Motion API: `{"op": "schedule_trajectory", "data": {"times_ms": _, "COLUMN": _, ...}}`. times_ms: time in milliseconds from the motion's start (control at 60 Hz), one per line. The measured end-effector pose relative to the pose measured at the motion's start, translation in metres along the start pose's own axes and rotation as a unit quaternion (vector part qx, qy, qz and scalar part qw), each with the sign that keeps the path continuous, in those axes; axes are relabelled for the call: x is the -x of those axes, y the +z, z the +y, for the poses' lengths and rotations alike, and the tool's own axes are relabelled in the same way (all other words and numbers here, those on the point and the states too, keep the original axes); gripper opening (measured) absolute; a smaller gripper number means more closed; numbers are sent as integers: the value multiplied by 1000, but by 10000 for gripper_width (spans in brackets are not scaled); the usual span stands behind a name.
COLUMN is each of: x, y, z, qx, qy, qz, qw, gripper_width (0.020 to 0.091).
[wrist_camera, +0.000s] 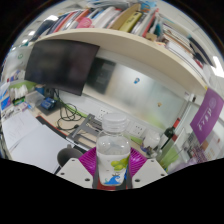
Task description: Pour water
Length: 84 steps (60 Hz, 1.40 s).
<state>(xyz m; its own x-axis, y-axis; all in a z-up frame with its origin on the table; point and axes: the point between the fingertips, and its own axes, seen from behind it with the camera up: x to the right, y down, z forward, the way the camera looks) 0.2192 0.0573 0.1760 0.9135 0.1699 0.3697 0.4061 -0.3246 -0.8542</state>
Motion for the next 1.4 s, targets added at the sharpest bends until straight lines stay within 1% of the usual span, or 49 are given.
{"op": "schedule_trajectory", "data": {"times_ms": 33, "x": 6, "y": 3, "z": 8, "qx": -2, "qy": 43, "qz": 3, "qw": 999, "gripper_width": 391}}
{"op": "schedule_trajectory", "data": {"times_ms": 133, "x": -5, "y": 16, "z": 31, "qx": -10, "qy": 130, "qz": -11, "qw": 991, "gripper_width": 391}}
{"op": "schedule_trajectory", "data": {"times_ms": 383, "x": -2, "y": 39, "z": 89, "qx": -5, "qy": 193, "qz": -13, "qw": 981, "gripper_width": 391}}
{"op": "schedule_trajectory", "data": {"times_ms": 400, "x": -1, "y": 40, "z": 93, "qx": -3, "qy": 193, "qz": -14, "qw": 981, "gripper_width": 399}}
{"op": "schedule_trajectory", "data": {"times_ms": 433, "x": -3, "y": 40, "z": 90, "qx": -23, "qy": 192, "qz": -10, "qw": 981, "gripper_width": 393}}
{"op": "schedule_trajectory", "data": {"times_ms": 483, "x": -1, "y": 39, "z": 92, "qx": -29, "qy": 185, "qz": -7, "qw": 982, "gripper_width": 393}}
{"op": "schedule_trajectory", "data": {"times_ms": 567, "x": -1, "y": 37, "z": 93, "qx": -32, "qy": 181, "qz": 1, "qw": 983, "gripper_width": 402}}
{"op": "schedule_trajectory", "data": {"times_ms": 633, "x": -3, "y": 36, "z": 94, "qx": -34, "qy": 185, "qz": 9, "qw": 982, "gripper_width": 428}}
{"op": "schedule_trajectory", "data": {"times_ms": 667, "x": -2, "y": 35, "z": 94, "qx": -35, "qy": 188, "qz": 13, "qw": 981, "gripper_width": 430}}
{"op": "schedule_trajectory", "data": {"times_ms": 767, "x": -4, "y": 34, "z": 94, "qx": -32, "qy": 190, "qz": 24, "qw": 981, "gripper_width": 485}}
{"op": "schedule_trajectory", "data": {"times_ms": 817, "x": -3, "y": 33, "z": 95, "qx": -24, "qy": 191, "qz": 25, "qw": 981, "gripper_width": 520}}
{"op": "schedule_trajectory", "data": {"times_ms": 867, "x": 0, "y": 31, "z": 100, "qx": -5, "qy": 188, "qz": 21, "qw": 982, "gripper_width": 571}}
{"op": "schedule_trajectory", "data": {"times_ms": 900, "x": 2, "y": 27, "z": 106, "qx": 10, "qy": 189, "qz": 22, "qw": 982, "gripper_width": 644}}
{"op": "schedule_trajectory", "data": {"times_ms": 950, "x": 2, "y": 17, "z": 111, "qx": 23, "qy": 196, "qz": 28, "qw": 980, "gripper_width": 775}}
{"op": "schedule_trajectory", "data": {"times_ms": 983, "x": 3, "y": 7, "z": 114, "qx": 31, "qy": 199, "qz": 30, "qw": 979, "gripper_width": 841}}
{"op": "schedule_trajectory", "data": {"times_ms": 1000, "x": 3, "y": 2, "z": 115, "qx": 34, "qy": 200, "qz": 32, "qw": 979, "gripper_width": 859}}
{"op": "schedule_trajectory", "data": {"times_ms": 1133, "x": 11, "y": -48, "z": 127, "qx": 78, "qy": 212, "qz": 43, "qw": 973, "gripper_width": 859}}
{"op": "schedule_trajectory", "data": {"times_ms": 1250, "x": 21, "y": -92, "z": 118, "qx": 113, "qy": 254, "qz": 45, "qw": 960, "gripper_width": 861}}
{"op": "schedule_trajectory", "data": {"times_ms": 1350, "x": 19, "y": -122, "z": 102, "qx": 123, "qy": 261, "qz": 57, "qw": 956, "gripper_width": 861}}
{"op": "schedule_trajectory", "data": {"times_ms": 1400, "x": 16, "y": -133, "z": 92, "qx": 122, "qy": 257, "qz": 65, "qw": 957, "gripper_width": 863}}
